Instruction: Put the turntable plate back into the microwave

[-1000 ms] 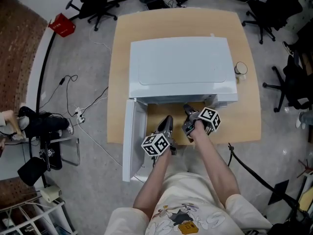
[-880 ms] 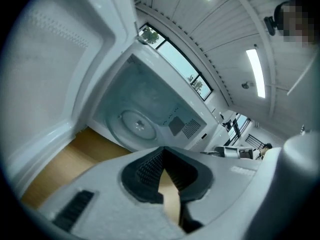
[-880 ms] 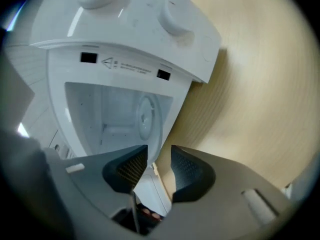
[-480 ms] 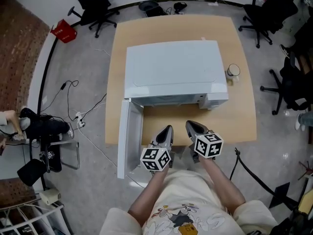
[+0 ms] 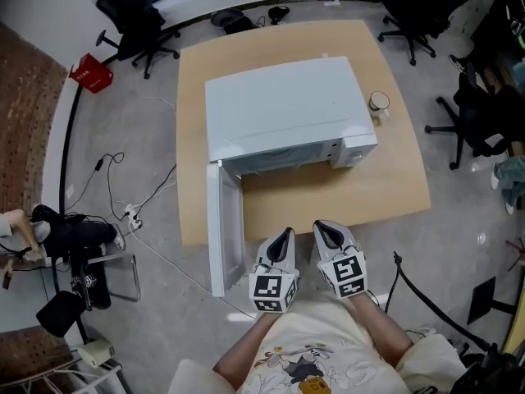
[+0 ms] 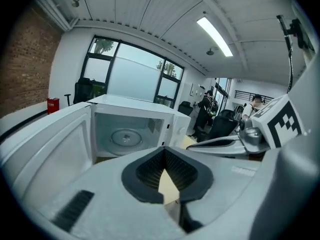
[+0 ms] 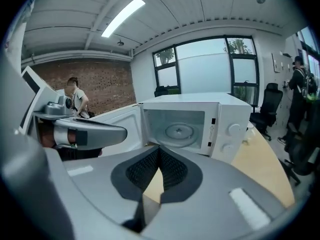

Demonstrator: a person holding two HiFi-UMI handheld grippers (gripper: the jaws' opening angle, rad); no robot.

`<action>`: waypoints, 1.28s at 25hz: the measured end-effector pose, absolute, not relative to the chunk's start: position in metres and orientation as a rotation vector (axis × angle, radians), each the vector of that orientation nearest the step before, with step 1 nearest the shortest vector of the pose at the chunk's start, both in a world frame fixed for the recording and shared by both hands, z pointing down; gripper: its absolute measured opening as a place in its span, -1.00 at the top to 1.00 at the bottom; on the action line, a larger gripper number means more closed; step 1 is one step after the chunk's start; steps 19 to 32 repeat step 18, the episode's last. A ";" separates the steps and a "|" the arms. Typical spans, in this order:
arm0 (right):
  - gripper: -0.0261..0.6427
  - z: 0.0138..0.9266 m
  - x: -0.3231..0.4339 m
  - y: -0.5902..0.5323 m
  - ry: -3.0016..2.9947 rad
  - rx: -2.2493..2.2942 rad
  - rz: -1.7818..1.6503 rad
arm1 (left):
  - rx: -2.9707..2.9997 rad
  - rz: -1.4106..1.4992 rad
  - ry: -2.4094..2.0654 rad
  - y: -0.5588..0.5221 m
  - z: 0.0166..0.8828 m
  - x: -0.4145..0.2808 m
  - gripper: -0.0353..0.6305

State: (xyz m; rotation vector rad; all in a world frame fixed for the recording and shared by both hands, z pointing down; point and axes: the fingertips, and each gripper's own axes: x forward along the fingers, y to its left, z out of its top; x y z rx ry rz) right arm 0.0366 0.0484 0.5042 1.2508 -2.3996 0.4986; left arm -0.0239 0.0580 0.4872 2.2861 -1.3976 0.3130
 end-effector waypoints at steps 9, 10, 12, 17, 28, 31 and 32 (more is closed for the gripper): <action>0.90 0.500 0.021 0.105 -2.360 1.323 0.522 | 2.265 0.295 -1.339 0.121 0.494 -0.044 0.90; 0.90 0.501 0.020 0.110 -2.362 1.307 0.523 | 2.260 0.294 -1.345 0.125 0.494 -0.045 0.90; 0.90 0.502 0.017 0.117 -2.370 1.279 0.520 | 2.255 0.291 -1.358 0.128 0.492 -0.044 0.90; 0.90 0.496 0.009 0.130 -2.392 1.231 0.489 | 2.255 0.274 -1.358 0.134 0.488 -0.039 0.90; 0.90 0.495 0.007 0.133 -2.397 1.226 0.486 | 2.252 0.272 -1.355 0.136 0.488 -0.038 0.90; 0.90 0.495 0.007 0.133 -2.397 1.226 0.486 | 2.252 0.272 -1.355 0.136 0.488 -0.038 0.90; 0.90 0.495 0.007 0.133 -2.397 1.226 0.486 | 2.252 0.272 -1.355 0.136 0.488 -0.038 0.90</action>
